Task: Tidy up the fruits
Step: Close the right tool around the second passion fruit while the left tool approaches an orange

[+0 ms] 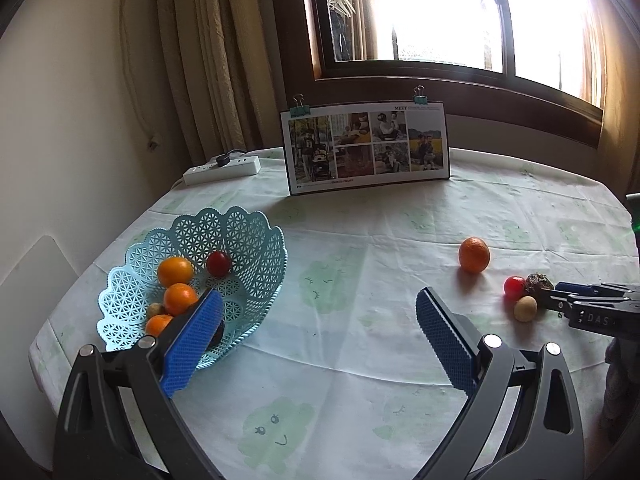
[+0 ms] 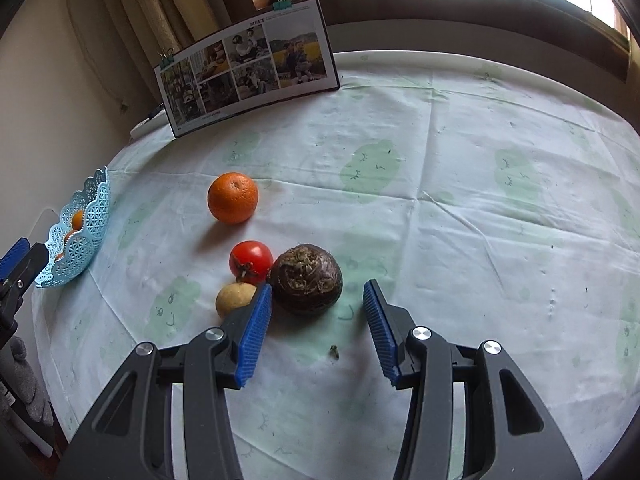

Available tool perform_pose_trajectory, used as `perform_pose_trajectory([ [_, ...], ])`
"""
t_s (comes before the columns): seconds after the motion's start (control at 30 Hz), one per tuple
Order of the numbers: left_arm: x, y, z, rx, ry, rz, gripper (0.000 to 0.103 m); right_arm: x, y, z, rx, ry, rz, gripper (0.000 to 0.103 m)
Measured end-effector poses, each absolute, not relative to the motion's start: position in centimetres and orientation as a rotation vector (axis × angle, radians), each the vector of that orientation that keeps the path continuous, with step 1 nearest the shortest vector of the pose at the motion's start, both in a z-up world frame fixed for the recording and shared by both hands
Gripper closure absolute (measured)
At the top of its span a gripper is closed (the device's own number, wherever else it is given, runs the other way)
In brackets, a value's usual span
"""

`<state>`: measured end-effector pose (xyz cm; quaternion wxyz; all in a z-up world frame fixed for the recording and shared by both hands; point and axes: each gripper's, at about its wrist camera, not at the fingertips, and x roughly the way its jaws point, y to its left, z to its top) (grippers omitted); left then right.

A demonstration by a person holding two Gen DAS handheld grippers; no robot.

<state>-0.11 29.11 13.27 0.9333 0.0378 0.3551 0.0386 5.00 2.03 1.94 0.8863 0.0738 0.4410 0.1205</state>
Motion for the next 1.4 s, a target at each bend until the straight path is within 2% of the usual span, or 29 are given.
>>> perform_pose_trajectory([
  [0.33, 0.8, 28.3, 12.6, 0.082, 0.751, 0.057, 0.005, 6.0, 1.6, 1.9, 0.154, 0.905, 0.209, 0.055],
  [0.77, 5.1, 23.7, 10.7, 0.145, 0.804, -0.051, 0.004, 6.9, 1.9, 1.7, 0.155, 0.891, 0.237, 0.053],
  [0.83, 6.1, 22.8, 10.3, 0.143, 0.812, -0.087, 0.004, 6.8, 1.9, 1.7, 0.153, 0.885, 0.235, 0.055],
  [0.9, 7.2, 22.0, 9.5, 0.141, 0.834, -0.117, 0.004, 6.7, 2.2, 1.7, 0.142, 0.881, 0.24, 0.062],
  [1.4, 11.9, 17.7, 7.2, 0.121, 0.895, -0.209, 0.005, 6.7, 1.8, 1.7, 0.162, 0.879, 0.23, 0.061],
])
